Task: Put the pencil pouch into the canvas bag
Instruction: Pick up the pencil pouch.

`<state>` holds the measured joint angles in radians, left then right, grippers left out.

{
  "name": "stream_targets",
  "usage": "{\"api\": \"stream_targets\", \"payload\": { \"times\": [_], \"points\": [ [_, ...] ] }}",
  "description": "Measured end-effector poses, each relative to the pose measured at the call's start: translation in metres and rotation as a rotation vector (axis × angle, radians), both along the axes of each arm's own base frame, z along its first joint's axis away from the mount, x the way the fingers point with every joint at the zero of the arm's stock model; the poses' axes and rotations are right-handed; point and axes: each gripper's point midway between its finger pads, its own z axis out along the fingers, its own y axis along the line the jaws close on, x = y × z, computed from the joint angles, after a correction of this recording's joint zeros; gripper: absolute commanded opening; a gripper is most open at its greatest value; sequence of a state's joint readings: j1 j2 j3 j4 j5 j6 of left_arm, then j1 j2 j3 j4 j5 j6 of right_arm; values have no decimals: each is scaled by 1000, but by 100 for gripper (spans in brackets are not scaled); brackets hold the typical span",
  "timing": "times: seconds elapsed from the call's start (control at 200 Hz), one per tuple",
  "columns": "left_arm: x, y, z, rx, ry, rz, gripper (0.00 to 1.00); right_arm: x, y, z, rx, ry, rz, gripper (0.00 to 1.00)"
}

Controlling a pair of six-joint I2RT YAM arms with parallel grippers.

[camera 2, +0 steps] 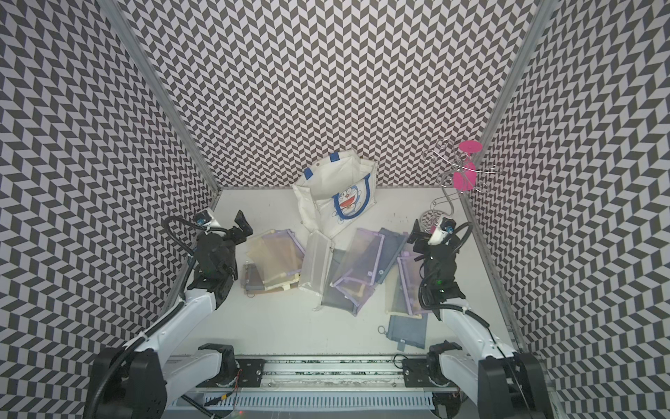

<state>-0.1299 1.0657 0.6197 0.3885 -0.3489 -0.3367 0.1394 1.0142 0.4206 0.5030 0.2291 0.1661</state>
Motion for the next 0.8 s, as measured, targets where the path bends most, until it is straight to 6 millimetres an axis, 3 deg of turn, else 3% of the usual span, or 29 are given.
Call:
{"api": "stream_targets", "payload": {
  "times": [0.12, 0.245, 0.401, 0.596, 0.706, 0.796],
  "points": [
    [0, -30, 31, -102, 27, -140, 99, -9, 27, -13, 19, 113, 146, 99],
    [-8, -70, 30, -148, 128, -308, 99, -22, 57, -8, 52, 151, 317, 99],
    [-34, -141, -6, -150, 330, -579, 96, -41, 96, -10, 110, 195, 523, 99],
    [-77, -207, -63, -152, 537, -827, 91, -79, 154, -38, 180, 303, 762, 99],
    [-102, -235, -93, -151, 630, -928, 87, -97, 171, -55, 206, 365, 834, 99],
    [-115, -258, -109, -127, 683, -988, 83, -104, 172, -68, 231, 398, 843, 99]
  ]
}}
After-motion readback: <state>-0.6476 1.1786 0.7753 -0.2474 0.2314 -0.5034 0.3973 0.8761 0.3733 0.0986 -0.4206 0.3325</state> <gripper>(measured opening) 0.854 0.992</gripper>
